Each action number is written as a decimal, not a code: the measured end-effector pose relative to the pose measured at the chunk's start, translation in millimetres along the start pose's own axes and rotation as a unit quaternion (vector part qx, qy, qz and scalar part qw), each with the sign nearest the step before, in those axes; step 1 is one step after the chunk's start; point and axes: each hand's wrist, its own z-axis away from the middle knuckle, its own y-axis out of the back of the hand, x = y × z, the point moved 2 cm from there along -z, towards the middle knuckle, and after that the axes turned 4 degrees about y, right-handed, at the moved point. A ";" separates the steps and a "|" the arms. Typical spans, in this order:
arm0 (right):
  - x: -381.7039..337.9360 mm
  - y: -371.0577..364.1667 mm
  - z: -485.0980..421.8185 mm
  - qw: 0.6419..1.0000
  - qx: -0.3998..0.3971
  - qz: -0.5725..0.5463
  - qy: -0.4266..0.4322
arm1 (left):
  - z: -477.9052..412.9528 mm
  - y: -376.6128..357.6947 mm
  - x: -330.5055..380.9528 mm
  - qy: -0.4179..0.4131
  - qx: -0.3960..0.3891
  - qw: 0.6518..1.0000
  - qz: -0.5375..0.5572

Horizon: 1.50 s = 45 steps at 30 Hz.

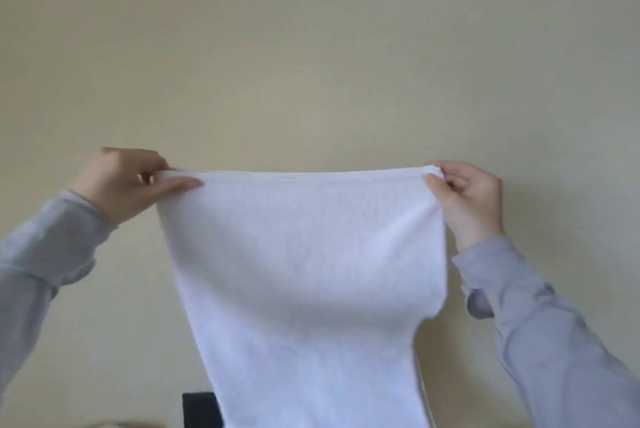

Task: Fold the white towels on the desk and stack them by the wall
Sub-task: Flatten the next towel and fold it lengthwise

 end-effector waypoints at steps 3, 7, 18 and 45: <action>-7.5 -0.2 -5.4 1.000 0.003 -0.016 0.012 | 3.7 -6.7 0.0 0.042 0.005 0.999 0.028; -8.8 9.5 -7.1 0.998 0.015 -0.050 -0.022 | 3.2 -12.4 2.3 0.134 -0.088 0.974 0.158; 11.6 20.8 35.2 0.990 0.076 -0.052 -0.106 | 75.5 -50.7 60.7 0.273 -0.186 0.856 0.397; 4.8 54.1 21.4 0.966 -0.030 -0.193 -0.170 | 216.7 -274.9 196.4 0.569 -0.342 0.437 0.607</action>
